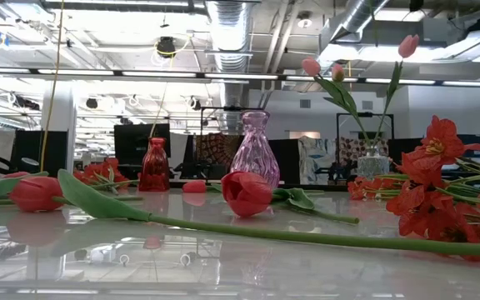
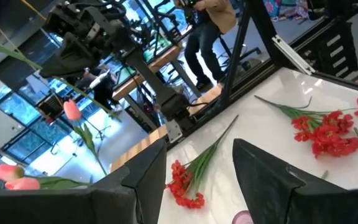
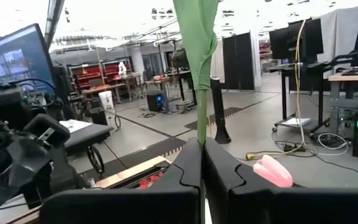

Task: Sort flowers into vase by color
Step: Put the pink flower into the transparent vase

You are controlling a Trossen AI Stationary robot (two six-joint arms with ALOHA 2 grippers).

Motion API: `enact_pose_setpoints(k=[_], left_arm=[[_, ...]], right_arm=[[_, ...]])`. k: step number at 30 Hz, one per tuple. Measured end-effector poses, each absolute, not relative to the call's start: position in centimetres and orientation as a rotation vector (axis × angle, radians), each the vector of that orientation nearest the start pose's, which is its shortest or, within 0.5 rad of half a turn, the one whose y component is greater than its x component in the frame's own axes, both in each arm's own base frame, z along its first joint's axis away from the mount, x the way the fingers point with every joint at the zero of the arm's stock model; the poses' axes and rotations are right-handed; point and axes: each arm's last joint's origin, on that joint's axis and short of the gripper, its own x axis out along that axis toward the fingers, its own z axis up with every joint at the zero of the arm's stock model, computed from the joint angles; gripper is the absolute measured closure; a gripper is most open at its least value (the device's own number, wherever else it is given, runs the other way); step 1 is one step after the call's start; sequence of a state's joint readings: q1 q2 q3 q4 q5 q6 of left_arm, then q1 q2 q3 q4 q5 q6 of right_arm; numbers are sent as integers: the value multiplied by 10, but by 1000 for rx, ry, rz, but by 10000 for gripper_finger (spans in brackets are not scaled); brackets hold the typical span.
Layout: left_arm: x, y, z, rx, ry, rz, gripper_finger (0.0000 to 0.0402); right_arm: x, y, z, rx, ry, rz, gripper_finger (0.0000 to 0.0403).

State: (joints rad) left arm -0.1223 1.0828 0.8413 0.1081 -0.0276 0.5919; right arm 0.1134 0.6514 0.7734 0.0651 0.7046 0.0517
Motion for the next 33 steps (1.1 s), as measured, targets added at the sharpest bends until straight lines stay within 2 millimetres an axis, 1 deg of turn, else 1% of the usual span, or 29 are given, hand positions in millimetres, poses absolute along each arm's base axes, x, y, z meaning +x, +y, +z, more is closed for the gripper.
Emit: enact_pose_setpoints(k=[10, 33], left_arm=[[242, -29, 325, 550, 91, -119, 228], [242, -29, 324, 554, 105, -122, 228]], right_arm=[[136, -3, 370, 121, -191, -538, 374], [137, -3, 370, 123, -192, -535, 374]])
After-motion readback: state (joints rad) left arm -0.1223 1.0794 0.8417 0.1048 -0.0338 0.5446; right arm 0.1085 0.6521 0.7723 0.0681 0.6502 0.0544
